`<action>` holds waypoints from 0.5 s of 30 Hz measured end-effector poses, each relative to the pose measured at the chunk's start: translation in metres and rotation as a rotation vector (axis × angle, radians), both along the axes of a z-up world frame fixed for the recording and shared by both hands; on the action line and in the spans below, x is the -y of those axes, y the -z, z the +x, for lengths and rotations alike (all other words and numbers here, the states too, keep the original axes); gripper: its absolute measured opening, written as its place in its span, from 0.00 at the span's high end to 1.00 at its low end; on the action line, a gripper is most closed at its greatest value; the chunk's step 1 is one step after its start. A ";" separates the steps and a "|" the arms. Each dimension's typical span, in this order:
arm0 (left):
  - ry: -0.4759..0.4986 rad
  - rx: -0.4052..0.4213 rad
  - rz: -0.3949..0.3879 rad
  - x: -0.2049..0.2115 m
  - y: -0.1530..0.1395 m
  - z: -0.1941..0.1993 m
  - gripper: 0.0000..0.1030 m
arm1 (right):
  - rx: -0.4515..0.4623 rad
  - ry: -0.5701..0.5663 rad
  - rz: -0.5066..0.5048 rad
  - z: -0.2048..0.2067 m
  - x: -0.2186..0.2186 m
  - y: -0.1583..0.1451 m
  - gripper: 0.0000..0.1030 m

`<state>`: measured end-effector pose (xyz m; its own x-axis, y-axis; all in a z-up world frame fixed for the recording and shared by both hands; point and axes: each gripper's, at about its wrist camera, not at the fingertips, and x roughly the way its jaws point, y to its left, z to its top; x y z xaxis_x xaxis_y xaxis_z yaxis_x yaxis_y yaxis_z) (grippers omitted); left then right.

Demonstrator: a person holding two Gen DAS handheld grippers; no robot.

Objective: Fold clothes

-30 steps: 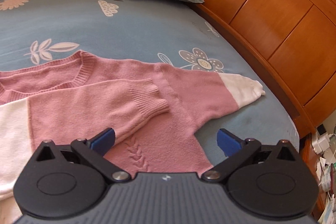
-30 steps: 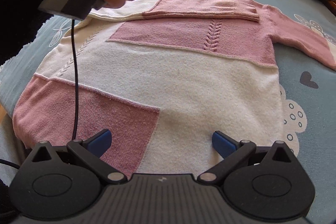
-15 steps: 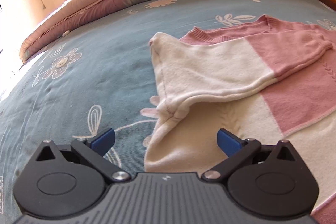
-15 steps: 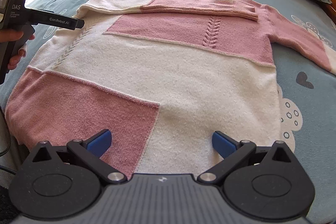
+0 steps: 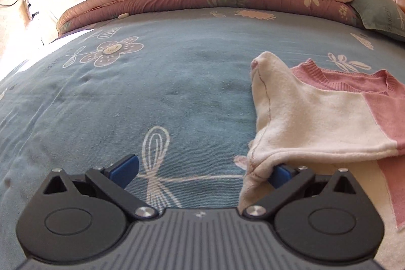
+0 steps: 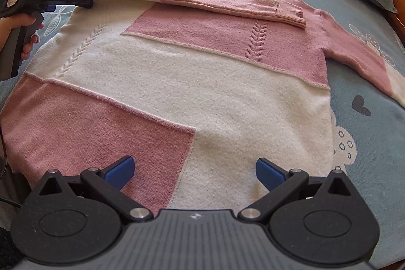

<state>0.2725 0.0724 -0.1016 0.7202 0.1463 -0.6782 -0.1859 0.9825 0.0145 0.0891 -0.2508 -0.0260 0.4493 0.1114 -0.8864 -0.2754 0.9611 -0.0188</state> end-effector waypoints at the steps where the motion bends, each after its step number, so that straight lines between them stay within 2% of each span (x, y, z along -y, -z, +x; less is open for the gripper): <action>1: -0.013 -0.003 -0.054 -0.009 0.002 0.001 0.00 | 0.000 -0.002 -0.005 0.001 -0.001 0.000 0.00; 2: -0.017 0.005 -0.082 -0.013 0.004 -0.001 0.00 | 0.000 -0.004 -0.009 0.001 -0.002 0.000 0.00; 6: 0.001 0.014 -0.034 -0.005 0.005 -0.003 0.00 | 0.011 -0.015 -0.020 -0.001 -0.006 -0.004 0.00; 10: -0.015 0.026 -0.111 -0.015 0.003 -0.002 0.00 | 0.024 -0.018 -0.027 -0.002 -0.008 -0.007 0.00; 12: 0.003 0.011 -0.115 -0.015 0.002 -0.002 0.00 | 0.033 -0.016 -0.018 -0.003 -0.007 -0.010 0.00; 15: 0.054 -0.003 -0.187 -0.023 -0.008 -0.009 0.01 | 0.042 -0.009 0.004 -0.001 -0.005 -0.013 0.00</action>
<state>0.2635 0.0953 -0.0935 0.7218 -0.0210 -0.6918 -0.1334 0.9766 -0.1688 0.0883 -0.2459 -0.0132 0.4847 0.1189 -0.8665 -0.2834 0.9586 -0.0270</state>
